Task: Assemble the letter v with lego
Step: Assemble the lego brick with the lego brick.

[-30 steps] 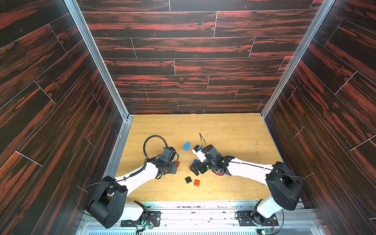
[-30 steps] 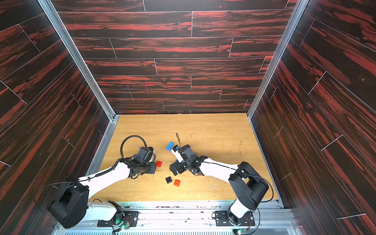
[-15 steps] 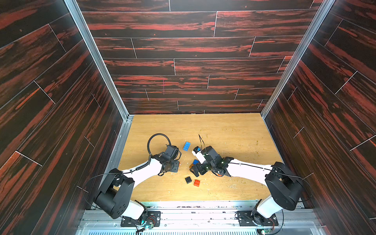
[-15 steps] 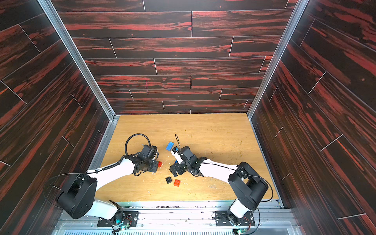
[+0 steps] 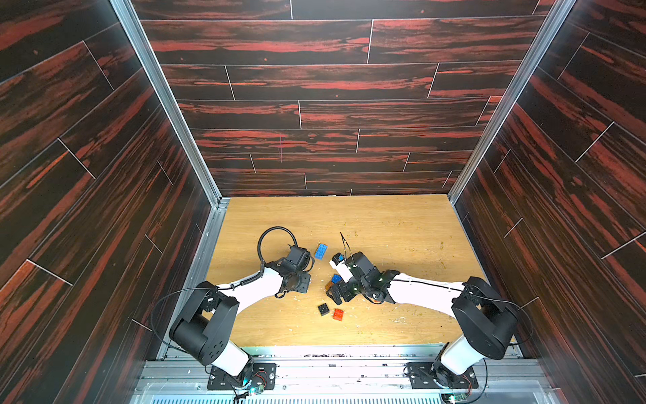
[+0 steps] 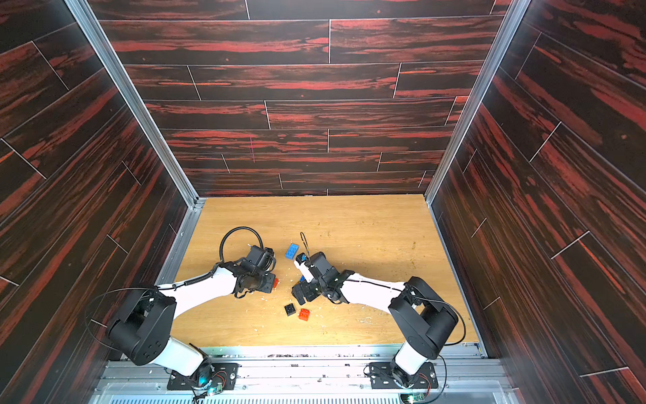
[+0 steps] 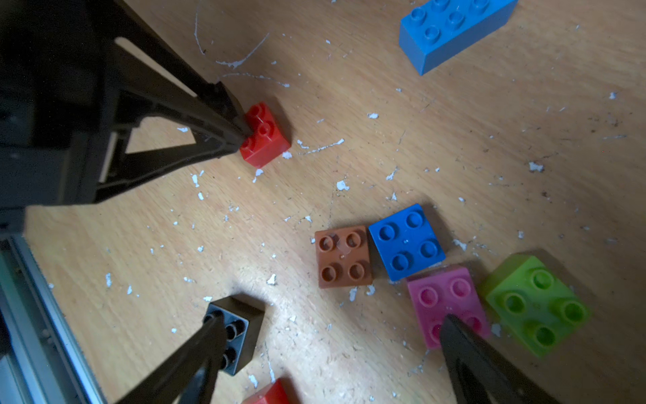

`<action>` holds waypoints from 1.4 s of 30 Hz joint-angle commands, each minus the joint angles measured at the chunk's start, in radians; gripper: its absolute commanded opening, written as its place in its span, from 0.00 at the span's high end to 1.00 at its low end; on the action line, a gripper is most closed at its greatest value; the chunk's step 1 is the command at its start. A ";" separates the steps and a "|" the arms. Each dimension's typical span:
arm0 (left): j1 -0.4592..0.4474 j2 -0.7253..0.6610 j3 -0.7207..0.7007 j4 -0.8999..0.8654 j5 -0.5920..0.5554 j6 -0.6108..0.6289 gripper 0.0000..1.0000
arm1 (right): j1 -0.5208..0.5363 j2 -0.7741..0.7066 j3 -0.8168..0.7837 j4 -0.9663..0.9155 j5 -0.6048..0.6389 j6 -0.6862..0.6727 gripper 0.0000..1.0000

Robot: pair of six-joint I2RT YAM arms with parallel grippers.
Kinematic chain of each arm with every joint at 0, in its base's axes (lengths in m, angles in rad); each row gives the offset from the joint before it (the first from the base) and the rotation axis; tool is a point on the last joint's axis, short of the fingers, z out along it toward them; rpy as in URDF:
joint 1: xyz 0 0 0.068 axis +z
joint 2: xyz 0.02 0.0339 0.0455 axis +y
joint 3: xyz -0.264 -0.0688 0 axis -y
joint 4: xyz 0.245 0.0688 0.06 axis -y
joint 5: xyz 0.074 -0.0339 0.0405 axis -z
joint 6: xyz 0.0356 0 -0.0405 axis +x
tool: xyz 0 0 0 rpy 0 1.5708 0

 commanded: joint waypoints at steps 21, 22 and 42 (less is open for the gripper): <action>-0.015 0.019 -0.022 -0.021 0.010 -0.029 0.81 | 0.010 0.026 0.001 -0.011 -0.012 -0.003 0.02; -0.016 0.023 -0.024 -0.024 0.013 -0.035 0.81 | 0.011 0.025 0.000 -0.011 -0.012 -0.003 0.02; -0.045 0.233 0.170 -0.154 0.073 0.070 0.82 | -0.016 0.044 0.018 -0.081 0.084 0.046 0.02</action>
